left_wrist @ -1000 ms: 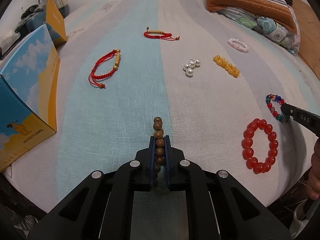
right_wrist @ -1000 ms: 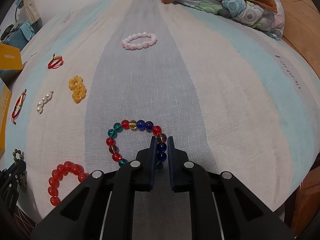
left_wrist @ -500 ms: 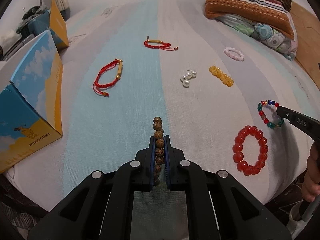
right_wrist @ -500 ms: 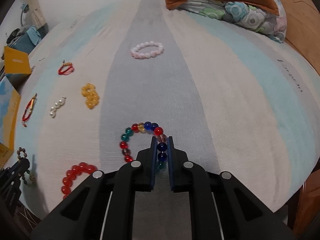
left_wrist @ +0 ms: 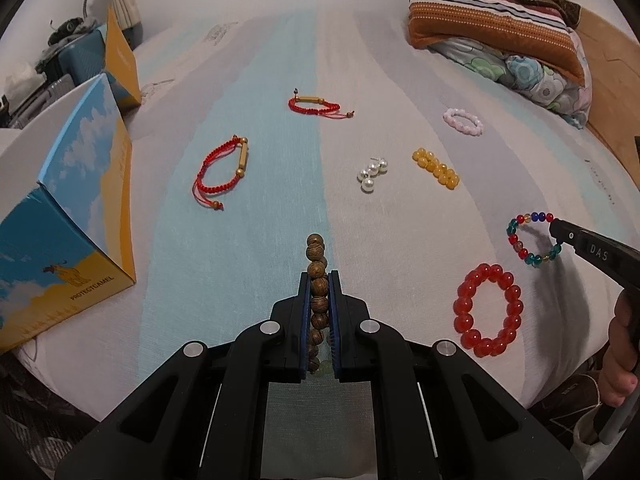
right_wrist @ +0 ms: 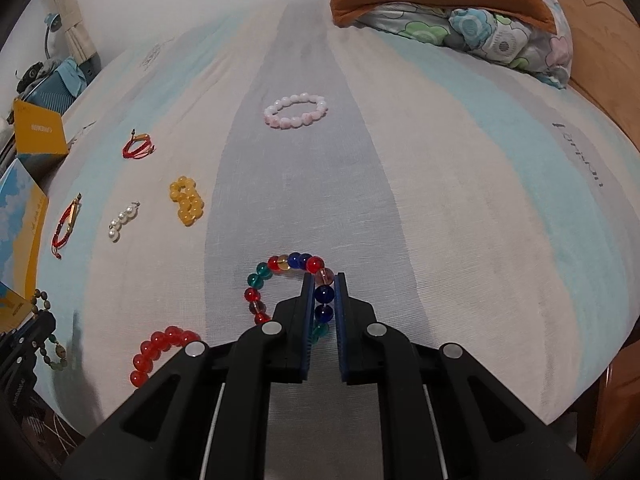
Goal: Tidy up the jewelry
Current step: 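Carry both held bracelets over to the open white cardboard box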
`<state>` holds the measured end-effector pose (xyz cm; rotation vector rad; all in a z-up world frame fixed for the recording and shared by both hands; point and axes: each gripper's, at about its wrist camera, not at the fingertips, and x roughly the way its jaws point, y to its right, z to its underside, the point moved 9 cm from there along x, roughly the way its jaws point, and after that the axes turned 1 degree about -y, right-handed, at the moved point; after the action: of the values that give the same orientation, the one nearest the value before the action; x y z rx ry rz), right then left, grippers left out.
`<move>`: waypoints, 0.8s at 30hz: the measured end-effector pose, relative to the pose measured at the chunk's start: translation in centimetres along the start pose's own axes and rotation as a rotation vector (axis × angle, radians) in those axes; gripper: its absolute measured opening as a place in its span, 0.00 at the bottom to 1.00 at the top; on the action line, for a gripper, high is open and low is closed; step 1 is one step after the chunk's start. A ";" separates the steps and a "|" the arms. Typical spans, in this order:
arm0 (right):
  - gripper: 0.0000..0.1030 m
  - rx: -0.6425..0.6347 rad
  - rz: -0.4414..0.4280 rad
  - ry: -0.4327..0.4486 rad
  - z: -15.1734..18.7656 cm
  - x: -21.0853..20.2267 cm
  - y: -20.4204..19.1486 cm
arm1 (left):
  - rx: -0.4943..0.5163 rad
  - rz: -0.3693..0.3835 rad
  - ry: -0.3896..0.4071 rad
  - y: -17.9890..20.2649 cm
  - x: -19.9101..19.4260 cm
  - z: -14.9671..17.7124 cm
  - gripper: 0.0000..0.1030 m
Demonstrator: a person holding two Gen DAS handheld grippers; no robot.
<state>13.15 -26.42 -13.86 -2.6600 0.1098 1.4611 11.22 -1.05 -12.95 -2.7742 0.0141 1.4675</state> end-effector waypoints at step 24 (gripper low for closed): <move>0.09 -0.007 -0.038 0.049 -0.7 -1.3 -1.3 | -0.035 -0.007 0.007 -0.2 0.2 -1.8 0.07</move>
<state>13.21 -25.26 -12.34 -2.6890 0.0583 1.3880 12.84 -0.85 -12.11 -2.8037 -0.0208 1.4705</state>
